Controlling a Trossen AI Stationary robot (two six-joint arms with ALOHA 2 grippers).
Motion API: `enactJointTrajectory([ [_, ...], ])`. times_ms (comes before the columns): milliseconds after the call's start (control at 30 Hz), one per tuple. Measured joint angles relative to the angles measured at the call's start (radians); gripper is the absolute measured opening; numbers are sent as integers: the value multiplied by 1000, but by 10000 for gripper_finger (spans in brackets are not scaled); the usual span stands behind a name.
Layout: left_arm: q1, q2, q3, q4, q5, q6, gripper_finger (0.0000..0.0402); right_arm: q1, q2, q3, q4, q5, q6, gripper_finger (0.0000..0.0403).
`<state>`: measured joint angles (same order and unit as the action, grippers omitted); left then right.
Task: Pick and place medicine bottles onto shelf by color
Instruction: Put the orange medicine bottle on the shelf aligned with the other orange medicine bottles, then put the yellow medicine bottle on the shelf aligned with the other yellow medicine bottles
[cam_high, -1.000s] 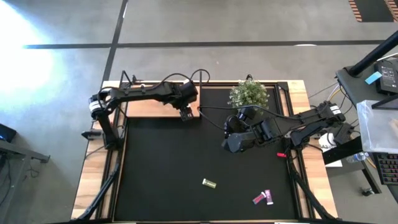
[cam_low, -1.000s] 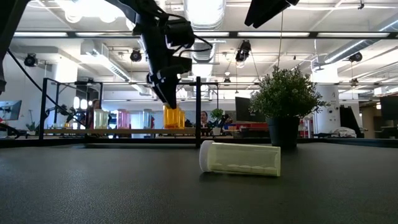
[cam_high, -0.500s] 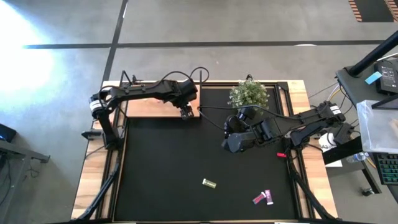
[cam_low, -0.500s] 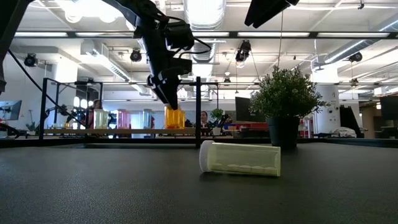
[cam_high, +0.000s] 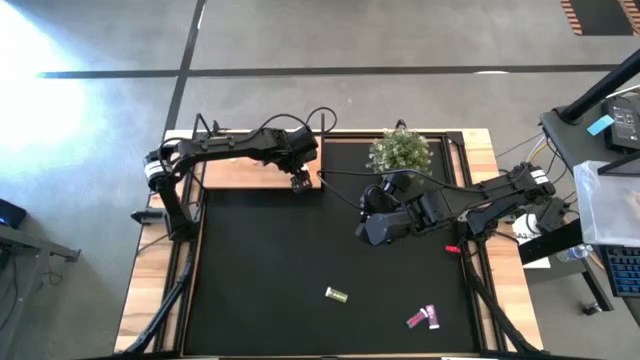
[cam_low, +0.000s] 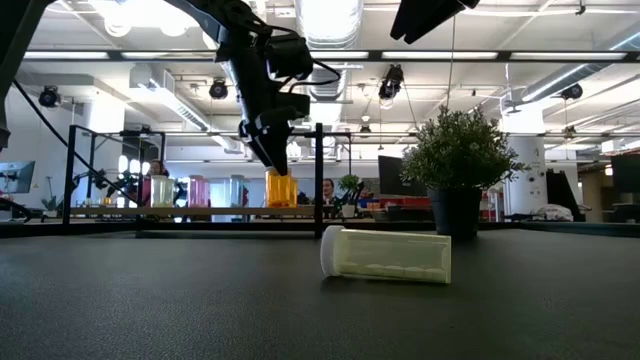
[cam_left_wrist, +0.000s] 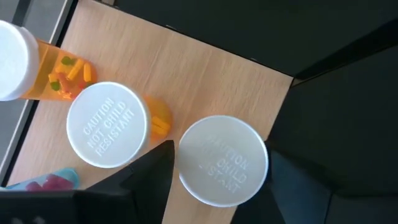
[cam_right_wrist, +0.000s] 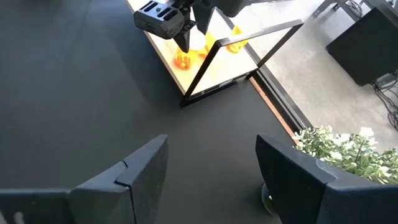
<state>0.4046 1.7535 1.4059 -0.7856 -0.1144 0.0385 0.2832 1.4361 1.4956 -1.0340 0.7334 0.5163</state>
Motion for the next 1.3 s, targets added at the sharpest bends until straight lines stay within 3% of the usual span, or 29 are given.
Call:
enactJointTrajectory([
  [267, 0, -9, 2, -8, -20, 4, 268, 0, 0, 0, 0, 0, 0, 235],
  [567, -12, -155, -29, -15, -22, -9, 274, 0, 0, 0, 0, 0, 0, 235],
  [733, -39, -282, -120, -5, -21, -84, 274, 0, 0, 0, 0, 0, 0, 235],
  [867, -92, -411, -262, 46, -22, -241, 274, 0, 0, 0, 0, 0, 0, 235],
  [1067, -281, -630, -527, 298, -20, -377, 274, 0, 0, 0, 1, 0, 0, 235],
  [1300, -508, -791, -813, 791, -23, -442, 274, 0, 0, 0, 1, 0, 0, 235],
])
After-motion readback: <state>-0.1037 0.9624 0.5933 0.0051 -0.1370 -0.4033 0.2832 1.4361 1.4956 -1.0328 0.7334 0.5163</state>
